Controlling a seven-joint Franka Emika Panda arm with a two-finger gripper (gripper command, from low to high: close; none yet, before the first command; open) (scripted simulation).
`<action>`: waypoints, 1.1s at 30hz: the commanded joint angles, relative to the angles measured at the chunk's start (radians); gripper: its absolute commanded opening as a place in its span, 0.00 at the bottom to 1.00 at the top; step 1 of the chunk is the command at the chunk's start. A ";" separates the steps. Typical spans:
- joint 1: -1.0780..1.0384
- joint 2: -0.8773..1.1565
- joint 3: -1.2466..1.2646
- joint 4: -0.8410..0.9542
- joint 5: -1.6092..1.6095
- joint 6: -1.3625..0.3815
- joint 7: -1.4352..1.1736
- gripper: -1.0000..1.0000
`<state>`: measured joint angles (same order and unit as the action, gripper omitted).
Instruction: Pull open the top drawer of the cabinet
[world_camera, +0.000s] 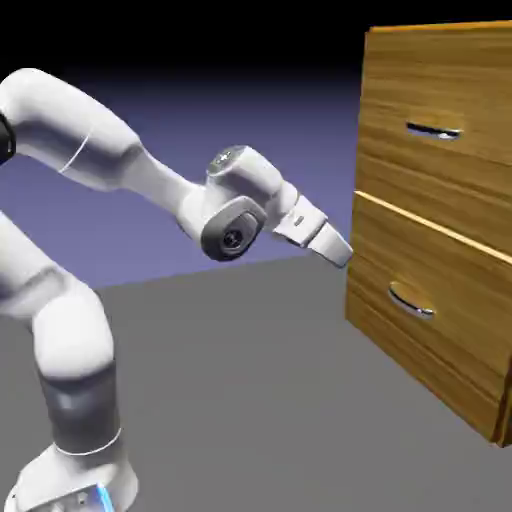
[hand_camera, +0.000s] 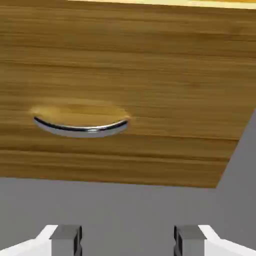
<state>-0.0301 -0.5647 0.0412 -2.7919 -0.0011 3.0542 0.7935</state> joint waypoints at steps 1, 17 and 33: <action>-0.035 0.004 0.034 0.015 -0.001 0.014 0.044 0.50; -0.594 0.075 0.581 0.255 -0.016 0.242 0.739 0.50; -1.153 0.146 1.127 0.496 -0.031 0.471 1.435 0.50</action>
<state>-1.1832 -0.4191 1.1682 -2.2964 -0.0318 3.5248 2.2286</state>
